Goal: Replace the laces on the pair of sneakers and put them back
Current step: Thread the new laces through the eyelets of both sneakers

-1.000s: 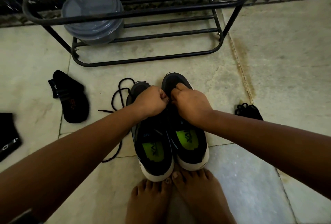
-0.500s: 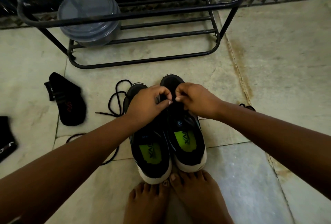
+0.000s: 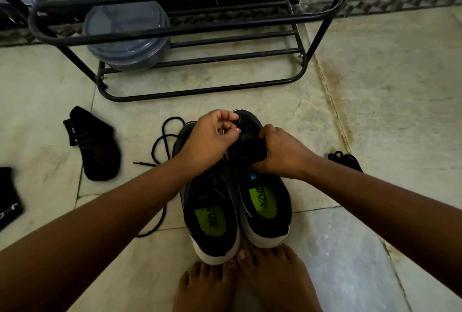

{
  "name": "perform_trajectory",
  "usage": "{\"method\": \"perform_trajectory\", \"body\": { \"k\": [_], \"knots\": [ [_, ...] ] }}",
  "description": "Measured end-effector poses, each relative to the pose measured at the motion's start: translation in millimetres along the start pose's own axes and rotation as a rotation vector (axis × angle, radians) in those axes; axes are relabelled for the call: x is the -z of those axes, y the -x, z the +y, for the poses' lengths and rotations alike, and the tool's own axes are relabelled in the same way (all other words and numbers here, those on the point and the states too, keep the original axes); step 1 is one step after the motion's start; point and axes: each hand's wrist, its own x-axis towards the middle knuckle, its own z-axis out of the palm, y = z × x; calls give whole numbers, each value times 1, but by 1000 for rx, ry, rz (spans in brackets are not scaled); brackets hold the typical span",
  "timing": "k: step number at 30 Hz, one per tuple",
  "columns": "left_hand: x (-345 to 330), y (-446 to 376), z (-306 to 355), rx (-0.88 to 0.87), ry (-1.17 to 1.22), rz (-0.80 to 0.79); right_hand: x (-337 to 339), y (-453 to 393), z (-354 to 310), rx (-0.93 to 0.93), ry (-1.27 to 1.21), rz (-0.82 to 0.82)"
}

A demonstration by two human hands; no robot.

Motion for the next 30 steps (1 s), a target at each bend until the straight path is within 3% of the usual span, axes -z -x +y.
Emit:
{"method": "perform_trajectory", "body": {
  "k": [8,13,18,24,30],
  "knots": [
    [1,-7,38,-13,321,113,-1,-2,-4,-27,40,124],
    [-19,0,5,73,104,-51,1,-10,9,-6,-175,175],
    [-26,2,-12,117,-139,-30,-6,-4,25,-38,-550,184],
    [-31,-4,-11,62,-338,-79,-8,-7,31,-48,-638,135],
    [-36,-5,-16,105,-301,-32,-9,-7,34,-24,-632,149]
  ]
}}
